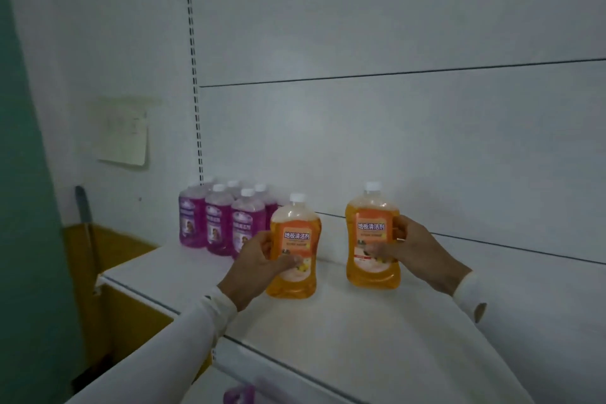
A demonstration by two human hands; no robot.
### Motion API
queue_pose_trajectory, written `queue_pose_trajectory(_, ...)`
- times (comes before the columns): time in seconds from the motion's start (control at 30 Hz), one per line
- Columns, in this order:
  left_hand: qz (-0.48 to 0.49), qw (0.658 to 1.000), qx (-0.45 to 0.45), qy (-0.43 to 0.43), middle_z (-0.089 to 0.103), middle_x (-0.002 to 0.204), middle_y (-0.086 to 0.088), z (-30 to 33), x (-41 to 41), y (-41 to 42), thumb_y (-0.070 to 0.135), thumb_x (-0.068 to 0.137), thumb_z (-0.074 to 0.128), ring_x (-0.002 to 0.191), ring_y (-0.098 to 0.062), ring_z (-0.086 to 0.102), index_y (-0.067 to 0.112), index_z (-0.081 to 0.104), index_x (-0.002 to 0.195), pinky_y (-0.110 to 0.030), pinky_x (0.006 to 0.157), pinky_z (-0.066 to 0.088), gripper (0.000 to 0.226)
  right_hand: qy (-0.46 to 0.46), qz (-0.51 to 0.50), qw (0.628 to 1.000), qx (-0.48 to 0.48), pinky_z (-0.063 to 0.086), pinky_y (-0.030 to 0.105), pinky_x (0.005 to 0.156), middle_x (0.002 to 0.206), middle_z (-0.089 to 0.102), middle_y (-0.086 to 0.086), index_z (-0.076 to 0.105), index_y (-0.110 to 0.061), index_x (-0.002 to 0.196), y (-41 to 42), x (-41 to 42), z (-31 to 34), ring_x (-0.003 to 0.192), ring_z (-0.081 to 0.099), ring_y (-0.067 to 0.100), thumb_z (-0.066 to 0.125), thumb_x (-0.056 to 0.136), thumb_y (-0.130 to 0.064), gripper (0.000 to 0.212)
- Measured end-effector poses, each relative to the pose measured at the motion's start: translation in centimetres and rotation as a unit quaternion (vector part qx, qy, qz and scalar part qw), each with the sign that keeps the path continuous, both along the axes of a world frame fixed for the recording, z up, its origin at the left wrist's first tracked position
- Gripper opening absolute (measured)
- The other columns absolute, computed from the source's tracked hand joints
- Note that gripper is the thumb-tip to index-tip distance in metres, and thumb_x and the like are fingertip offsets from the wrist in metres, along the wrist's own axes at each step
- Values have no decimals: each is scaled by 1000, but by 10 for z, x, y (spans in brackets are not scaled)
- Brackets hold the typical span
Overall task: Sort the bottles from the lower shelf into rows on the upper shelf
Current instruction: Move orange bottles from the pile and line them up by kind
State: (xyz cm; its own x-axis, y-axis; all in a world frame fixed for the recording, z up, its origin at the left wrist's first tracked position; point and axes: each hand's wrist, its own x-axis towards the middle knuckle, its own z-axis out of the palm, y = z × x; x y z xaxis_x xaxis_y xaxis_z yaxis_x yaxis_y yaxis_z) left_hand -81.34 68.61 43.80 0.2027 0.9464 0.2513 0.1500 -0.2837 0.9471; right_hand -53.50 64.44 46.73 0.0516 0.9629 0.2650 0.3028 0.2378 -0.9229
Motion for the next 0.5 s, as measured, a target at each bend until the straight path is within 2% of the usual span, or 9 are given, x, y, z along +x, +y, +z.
queue_pose_trajectory(0.1,-21,1000,-8,6,71,107,2,-7,12,39,13,75,80,96,-13,69,15,57,115,-33,85,58,46,13,-21,1000,-9,57,23,73,106,73,-3,61,-17,118,25,2,-15,93,72,12,86,70,-13,55)
queue_pose_trajectory(0.2,-52,998,-21,10,71,110,-1,-15,18,74,13,73,82,100,-17,69,15,58,115,-38,89,57,48,20,-38,999,-21,58,22,73,108,72,-4,60,-20,117,42,-3,-28,94,71,11,85,71,-12,53)
queue_pose_trajectory(0.33,-104,994,-35,9,71,111,-1,-28,24,111,14,71,84,102,-19,69,16,57,119,-45,93,55,55,-1,-62,997,-37,58,28,83,111,71,-5,59,-26,116,57,-11,-38,100,68,12,84,73,-11,51)
queue_pose_trajectory(0.43,-148,988,-43,-10,71,111,-2,-33,25,131,13,72,82,103,-19,68,16,56,119,-44,93,54,53,-5,-94,995,-37,57,20,72,109,71,-6,59,-24,114,62,-17,-45,95,69,7,84,73,-8,50)
queue_pose_trajectory(0.5,-180,983,-46,-15,70,112,-2,-34,22,139,12,75,79,105,-20,68,16,56,119,-41,92,55,50,-2,-117,992,-40,57,19,71,110,70,-5,58,-21,118,62,-23,-49,97,68,8,83,74,-9,52)
